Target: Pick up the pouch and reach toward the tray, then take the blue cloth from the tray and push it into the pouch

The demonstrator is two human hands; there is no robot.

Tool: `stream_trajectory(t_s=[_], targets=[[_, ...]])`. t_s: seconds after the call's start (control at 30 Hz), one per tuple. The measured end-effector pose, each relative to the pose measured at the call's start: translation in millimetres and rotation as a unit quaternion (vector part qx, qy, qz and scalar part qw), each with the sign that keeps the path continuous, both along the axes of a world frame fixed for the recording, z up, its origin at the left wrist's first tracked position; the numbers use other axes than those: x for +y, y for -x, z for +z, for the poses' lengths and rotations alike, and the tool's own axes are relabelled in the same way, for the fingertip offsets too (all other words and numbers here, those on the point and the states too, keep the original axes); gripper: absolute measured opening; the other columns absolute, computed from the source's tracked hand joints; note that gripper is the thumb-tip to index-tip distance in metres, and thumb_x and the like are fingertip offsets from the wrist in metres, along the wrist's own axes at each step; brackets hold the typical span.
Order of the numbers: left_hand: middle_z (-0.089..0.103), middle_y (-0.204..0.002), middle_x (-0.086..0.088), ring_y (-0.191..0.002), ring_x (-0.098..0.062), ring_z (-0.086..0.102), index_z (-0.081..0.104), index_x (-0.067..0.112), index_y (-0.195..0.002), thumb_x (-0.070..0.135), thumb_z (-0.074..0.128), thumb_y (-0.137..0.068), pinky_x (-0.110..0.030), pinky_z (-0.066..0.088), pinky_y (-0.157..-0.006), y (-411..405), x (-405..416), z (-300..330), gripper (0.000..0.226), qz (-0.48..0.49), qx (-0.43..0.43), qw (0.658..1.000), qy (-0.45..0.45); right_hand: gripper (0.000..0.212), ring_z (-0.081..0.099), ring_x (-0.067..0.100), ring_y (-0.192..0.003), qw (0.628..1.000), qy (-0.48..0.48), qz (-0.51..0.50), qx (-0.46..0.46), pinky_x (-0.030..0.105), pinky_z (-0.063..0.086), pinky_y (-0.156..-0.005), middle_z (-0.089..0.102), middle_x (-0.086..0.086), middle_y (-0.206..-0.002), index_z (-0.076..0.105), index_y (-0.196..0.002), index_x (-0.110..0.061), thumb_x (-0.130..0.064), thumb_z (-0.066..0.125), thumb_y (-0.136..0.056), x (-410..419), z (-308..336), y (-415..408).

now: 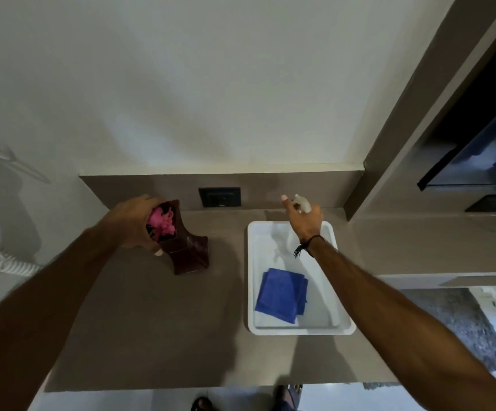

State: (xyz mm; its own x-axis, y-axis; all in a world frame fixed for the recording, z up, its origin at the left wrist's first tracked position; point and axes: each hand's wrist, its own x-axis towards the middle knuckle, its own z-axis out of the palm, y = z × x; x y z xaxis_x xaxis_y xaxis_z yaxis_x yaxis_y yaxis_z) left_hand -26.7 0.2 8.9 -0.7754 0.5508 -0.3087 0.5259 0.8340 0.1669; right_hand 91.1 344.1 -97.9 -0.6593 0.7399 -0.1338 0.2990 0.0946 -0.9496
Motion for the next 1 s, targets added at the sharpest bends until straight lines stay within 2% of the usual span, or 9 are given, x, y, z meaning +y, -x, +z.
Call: stream_trajectory(t_s=[0.17, 0.27, 0.37, 0.47, 0.53, 0.63, 0.7, 0.77, 1.0], targets=[[0.058, -0.121, -0.005, -0.108, -0.026, 0.057, 0.047, 0.019, -0.139, 0.051, 0.095, -0.035, -0.038, 0.048, -0.091, -1.9, 11.3, -4.1, 0.119, -0.002, 0.008, 1.0, 0.008, 0.034, 0.057, 0.014, -0.061, 0.999, -0.044, -0.01, 0.003, 0.038, 0.054, -0.069, 0.066, 0.007, -0.067, 0.067, -0.073, -0.008, -0.039, 0.071, -0.087, 4.4, -20.0, -15.8], [0.058, -0.12, -0.004, -0.106, -0.023, 0.056, 0.047, 0.019, -0.139, 0.05, 0.094, -0.036, -0.036, 0.047, -0.089, -3.1, 19.8, -8.3, 0.117, -0.006, 0.003, 1.0, 0.005, 0.026, 0.062, 0.009, -0.071, 0.996, -0.08, 0.019, -0.024, 0.035, 0.053, -0.086, 0.066, -0.007, -0.077, 0.072, -0.094, -0.017, -0.042, 0.07, -0.088, 8.9, -25.3, -21.7], [0.056, -0.125, -0.005, -0.111, -0.025, 0.055, 0.045, 0.019, -0.139, 0.051, 0.094, -0.035, -0.04, 0.048, -0.097, -3.8, 30.8, -8.2, 0.119, -0.022, -0.011, 1.0, 0.015, 0.056, 0.065, 0.014, -0.1, 0.997, -0.053, 0.04, -0.046, 0.028, 0.051, -0.091, 0.068, -0.009, -0.107, 0.062, -0.126, -0.024, -0.05, 0.075, -0.079, 13.1, -29.5, -36.5], [0.055, -0.126, -0.006, -0.113, -0.027, 0.055, 0.045, 0.019, -0.14, 0.047, 0.096, -0.035, -0.045, 0.048, -0.1, -3.9, 33.9, -8.9, 0.119, -0.021, -0.014, 1.0, 0.016, 0.104, 0.054, 0.025, -0.127, 0.992, 0.005, 0.032, -0.122, 0.041, 0.046, -0.106, 0.056, 0.002, -0.141, 0.036, -0.148, -0.024, -0.058, 0.085, -0.063, 9.4, -45.9, -66.5], [0.055, -0.124, -0.006, -0.112, -0.027, 0.055, 0.046, 0.018, -0.139, 0.045, 0.096, -0.036, -0.044, 0.048, -0.099, -5.5, 33.1, -9.3, 0.118, -0.016, -0.017, 1.0, 0.013, 0.114, 0.05, 0.028, -0.132, 0.982, 0.014, 0.05, -0.18, 0.044, 0.043, -0.108, 0.05, 0.006, -0.146, 0.031, -0.149, -0.02, -0.059, 0.087, -0.058, -0.9, -61.7, -92.4], [0.055, -0.123, -0.007, -0.111, -0.027, 0.054, 0.046, 0.017, -0.139, 0.042, 0.097, -0.036, -0.044, 0.048, -0.098, -6.9, 33.6, -9.2, 0.117, -0.015, -0.015, 1.0, 0.001, 0.095, 0.055, 0.026, -0.12, 0.951, -0.056, 0.143, -0.268, 0.04, 0.048, -0.1, 0.055, 0.006, -0.134, 0.043, -0.137, -0.018, -0.057, 0.085, -0.062, -15.9, -78.7, -119.8], [0.056, -0.124, -0.007, -0.111, -0.027, 0.054, 0.046, 0.017, -0.139, 0.041, 0.097, -0.036, -0.044, 0.048, -0.098, -8.3, 34.0, -10.0, 0.117, -0.012, -0.012, 1.0, -0.004, 0.081, 0.055, 0.024, -0.114, 0.905, -0.163, 0.225, -0.323, 0.039, 0.05, -0.097, 0.056, 0.005, -0.126, 0.048, -0.13, -0.019, -0.06, 0.079, -0.067, -21.1, -81.5, -122.8], [0.056, -0.124, -0.007, -0.111, -0.027, 0.055, 0.047, 0.017, -0.138, 0.041, 0.097, -0.036, -0.043, 0.048, -0.097, -8.7, 34.2, -9.6, 0.117, -0.01, -0.015, 1.0, -0.007, 0.073, 0.055, 0.024, -0.112, 0.874, -0.212, 0.266, -0.348, 0.04, 0.05, -0.098, 0.056, 0.006, -0.124, 0.051, -0.127, -0.019, -0.059, 0.076, -0.072, -25.0, -77.9, -117.8], [0.056, -0.128, -0.008, -0.114, -0.029, 0.055, 0.046, 0.016, -0.139, 0.038, 0.097, -0.035, -0.044, 0.048, -0.099, -9.6, 28.5, -3.0, 0.118, 0.002, -0.026, 1.0, -0.013, 0.046, 0.064, 0.028, -0.104, 0.872, -0.134, 0.296, -0.365, 0.036, 0.052, -0.094, 0.067, 0.011, -0.109, 0.061, -0.105, -0.011, -0.039, 0.082, -0.074, -24.7, -65.0, -94.8]])
